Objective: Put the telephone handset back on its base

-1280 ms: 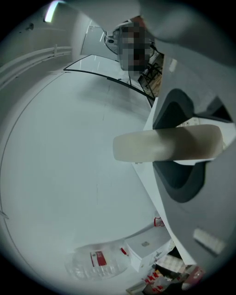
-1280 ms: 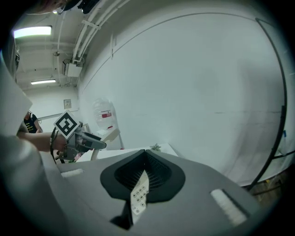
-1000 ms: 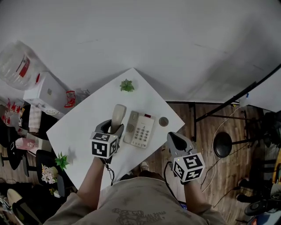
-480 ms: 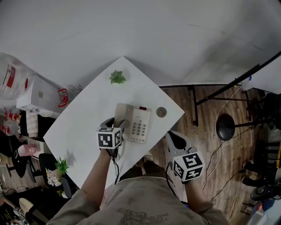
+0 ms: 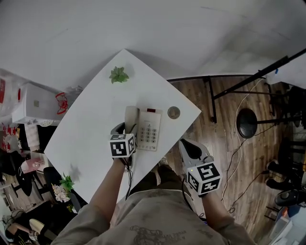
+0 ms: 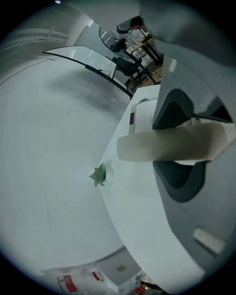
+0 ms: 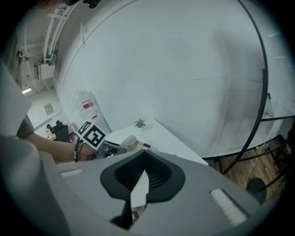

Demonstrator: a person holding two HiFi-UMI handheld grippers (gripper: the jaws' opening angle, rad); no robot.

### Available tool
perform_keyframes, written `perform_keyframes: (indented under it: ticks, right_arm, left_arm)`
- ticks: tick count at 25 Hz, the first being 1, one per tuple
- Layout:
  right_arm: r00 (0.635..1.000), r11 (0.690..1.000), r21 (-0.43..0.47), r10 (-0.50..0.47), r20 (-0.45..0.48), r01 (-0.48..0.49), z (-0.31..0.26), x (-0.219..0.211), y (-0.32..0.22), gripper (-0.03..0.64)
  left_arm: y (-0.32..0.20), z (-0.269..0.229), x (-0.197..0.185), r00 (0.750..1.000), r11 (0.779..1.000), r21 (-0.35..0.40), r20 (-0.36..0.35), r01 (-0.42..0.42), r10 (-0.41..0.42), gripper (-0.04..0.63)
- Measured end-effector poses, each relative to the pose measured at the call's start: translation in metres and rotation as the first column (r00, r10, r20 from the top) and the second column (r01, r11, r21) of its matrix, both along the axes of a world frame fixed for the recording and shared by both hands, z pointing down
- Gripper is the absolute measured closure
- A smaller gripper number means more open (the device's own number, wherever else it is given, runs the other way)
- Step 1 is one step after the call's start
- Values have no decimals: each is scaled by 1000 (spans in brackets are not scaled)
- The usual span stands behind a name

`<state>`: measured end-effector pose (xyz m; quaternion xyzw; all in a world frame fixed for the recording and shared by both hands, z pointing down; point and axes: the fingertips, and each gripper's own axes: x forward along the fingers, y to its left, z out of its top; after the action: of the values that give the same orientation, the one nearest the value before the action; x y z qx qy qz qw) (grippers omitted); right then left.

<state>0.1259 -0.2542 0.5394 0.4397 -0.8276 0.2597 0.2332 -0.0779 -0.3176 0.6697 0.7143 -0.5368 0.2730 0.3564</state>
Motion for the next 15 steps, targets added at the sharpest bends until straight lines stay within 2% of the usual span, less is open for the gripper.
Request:
perform_keyframes:
  ticks: [4, 8, 15]
  right_arm:
    - [1000, 1000, -13, 3, -6, -3, 6, 2, -3, 588]
    - [1000, 1000, -24, -8, -10, 8, 12, -1, -6, 589]
    - [1000, 999, -18, -28, 1, 28, 12, -13, -11, 589]
  left_arm:
    - [-5, -2, 6, 999, 999, 43, 42, -26, 24, 371]
    - [-4, -2, 16, 996, 997, 56, 71, -50, 46, 371]
    - [7, 8, 10, 997, 999, 53, 77, -11, 7, 371]
